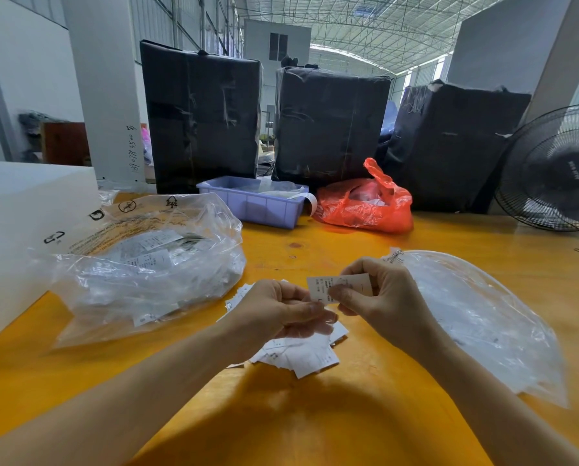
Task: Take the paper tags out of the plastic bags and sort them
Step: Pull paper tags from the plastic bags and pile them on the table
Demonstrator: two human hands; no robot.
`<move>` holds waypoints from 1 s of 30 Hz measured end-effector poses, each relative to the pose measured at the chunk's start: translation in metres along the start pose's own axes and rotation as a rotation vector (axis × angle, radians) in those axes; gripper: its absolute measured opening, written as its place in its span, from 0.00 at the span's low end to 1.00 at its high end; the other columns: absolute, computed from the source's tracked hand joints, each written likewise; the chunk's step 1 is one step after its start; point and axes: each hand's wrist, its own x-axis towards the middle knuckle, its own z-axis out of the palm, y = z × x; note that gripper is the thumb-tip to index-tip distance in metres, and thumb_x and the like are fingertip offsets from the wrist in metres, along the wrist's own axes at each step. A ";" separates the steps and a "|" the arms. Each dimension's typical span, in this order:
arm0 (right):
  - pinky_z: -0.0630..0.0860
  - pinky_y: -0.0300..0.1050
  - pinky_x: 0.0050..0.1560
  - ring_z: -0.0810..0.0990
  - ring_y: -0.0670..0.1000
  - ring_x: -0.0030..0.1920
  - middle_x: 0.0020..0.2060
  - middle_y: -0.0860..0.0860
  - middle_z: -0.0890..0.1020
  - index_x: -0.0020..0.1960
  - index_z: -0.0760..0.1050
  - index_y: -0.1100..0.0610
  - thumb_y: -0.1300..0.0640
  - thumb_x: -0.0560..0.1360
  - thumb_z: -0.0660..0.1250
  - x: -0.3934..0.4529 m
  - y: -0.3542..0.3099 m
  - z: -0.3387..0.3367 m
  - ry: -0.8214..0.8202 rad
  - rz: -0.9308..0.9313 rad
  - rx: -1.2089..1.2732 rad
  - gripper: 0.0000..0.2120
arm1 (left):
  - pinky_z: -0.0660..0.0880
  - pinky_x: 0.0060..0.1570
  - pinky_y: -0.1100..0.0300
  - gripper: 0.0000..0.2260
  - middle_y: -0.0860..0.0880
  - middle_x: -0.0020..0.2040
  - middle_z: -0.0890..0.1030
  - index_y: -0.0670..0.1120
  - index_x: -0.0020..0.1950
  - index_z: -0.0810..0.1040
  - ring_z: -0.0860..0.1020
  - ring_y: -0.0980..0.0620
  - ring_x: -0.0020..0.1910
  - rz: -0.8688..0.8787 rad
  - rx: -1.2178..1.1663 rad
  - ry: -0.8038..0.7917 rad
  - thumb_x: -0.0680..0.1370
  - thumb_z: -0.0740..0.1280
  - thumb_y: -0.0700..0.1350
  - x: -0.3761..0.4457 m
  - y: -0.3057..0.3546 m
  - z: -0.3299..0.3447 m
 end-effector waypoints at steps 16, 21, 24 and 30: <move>0.80 0.39 0.33 0.82 0.50 0.31 0.39 0.54 0.82 0.45 0.75 0.56 0.67 0.72 0.70 0.001 -0.002 -0.004 0.006 0.101 0.222 0.08 | 0.78 0.37 0.64 0.03 0.43 0.44 0.85 0.40 0.47 0.78 0.84 0.49 0.43 -0.005 0.077 0.070 0.76 0.67 0.39 0.000 -0.001 0.000; 0.80 0.38 0.35 0.83 0.49 0.33 0.40 0.51 0.82 0.50 0.77 0.49 0.66 0.72 0.70 0.000 -0.004 -0.003 -0.022 0.051 0.205 0.13 | 0.78 0.37 0.65 0.04 0.44 0.44 0.85 0.41 0.46 0.79 0.84 0.50 0.41 -0.021 0.036 0.112 0.74 0.69 0.41 0.000 -0.001 0.000; 0.80 0.38 0.34 0.83 0.48 0.32 0.38 0.50 0.83 0.46 0.79 0.51 0.64 0.72 0.71 0.000 -0.004 -0.002 -0.016 0.011 0.151 0.09 | 0.78 0.37 0.66 0.03 0.45 0.43 0.85 0.40 0.45 0.81 0.83 0.54 0.38 -0.029 0.058 0.150 0.74 0.70 0.38 0.001 -0.001 -0.001; 0.82 0.48 0.36 0.83 0.48 0.33 0.36 0.47 0.82 0.40 0.78 0.47 0.61 0.71 0.73 -0.001 -0.001 0.000 -0.024 -0.023 0.041 0.10 | 0.77 0.35 0.68 0.02 0.45 0.39 0.85 0.40 0.42 0.83 0.81 0.57 0.34 -0.031 0.081 0.164 0.73 0.71 0.36 0.001 -0.001 0.000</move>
